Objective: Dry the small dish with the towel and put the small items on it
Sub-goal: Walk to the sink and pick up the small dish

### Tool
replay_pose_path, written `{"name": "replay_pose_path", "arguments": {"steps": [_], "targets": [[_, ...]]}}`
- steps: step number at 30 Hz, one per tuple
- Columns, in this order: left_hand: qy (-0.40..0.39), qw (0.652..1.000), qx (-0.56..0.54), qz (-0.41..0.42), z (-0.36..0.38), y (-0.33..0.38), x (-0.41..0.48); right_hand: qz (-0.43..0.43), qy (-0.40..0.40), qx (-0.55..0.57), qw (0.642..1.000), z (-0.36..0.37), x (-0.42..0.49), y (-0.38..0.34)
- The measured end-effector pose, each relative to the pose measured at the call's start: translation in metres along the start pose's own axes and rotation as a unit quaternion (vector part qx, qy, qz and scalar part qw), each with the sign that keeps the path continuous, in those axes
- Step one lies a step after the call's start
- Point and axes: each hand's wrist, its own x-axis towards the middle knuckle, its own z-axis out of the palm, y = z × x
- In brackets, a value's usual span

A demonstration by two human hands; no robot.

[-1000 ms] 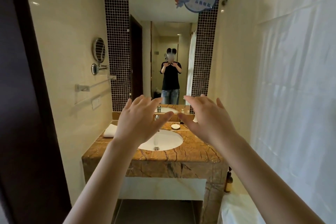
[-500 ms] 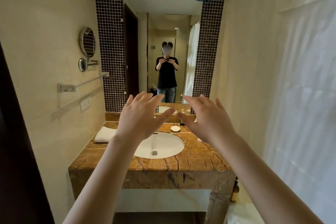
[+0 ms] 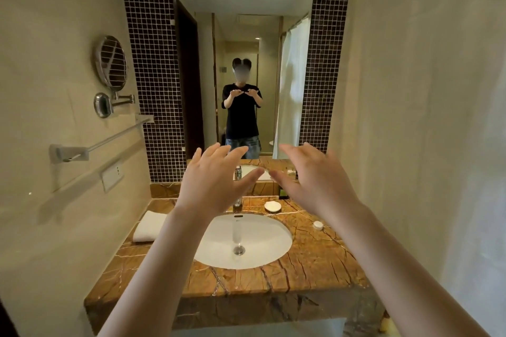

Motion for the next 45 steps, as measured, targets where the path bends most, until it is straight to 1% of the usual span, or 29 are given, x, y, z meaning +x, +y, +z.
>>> {"name": "replay_pose_path", "arguments": {"steps": [9,13,20,28,35,40,45], "targets": [[-0.01,1.0,0.015,-0.002,0.074,-0.039,0.078,0.003,-0.008,0.005,1.0,0.069,0.077,0.036],[0.005,1.0,0.005,-0.016,0.102,-0.05,0.115,-0.01,-0.003,0.007,1.0,0.098,0.118,0.063],[0.009,0.999,0.019,-0.044,0.143,-0.068,0.179,-0.026,-0.015,0.027,0.999,0.139,0.185,0.097],[-0.009,0.998,0.017,-0.055,0.188,-0.093,0.231,-0.026,-0.03,0.034,0.999,0.183,0.239,0.122],[-0.017,0.999,-0.004,-0.034,0.227,-0.122,0.283,-0.001,-0.033,0.031,0.999,0.224,0.286,0.135],[-0.018,0.999,-0.025,-0.01,0.255,-0.143,0.331,0.025,-0.016,0.02,0.999,0.247,0.321,0.146],[-0.026,0.999,-0.041,0.016,0.285,-0.148,0.365,0.052,-0.004,0.013,0.999,0.265,0.341,0.162]]}}
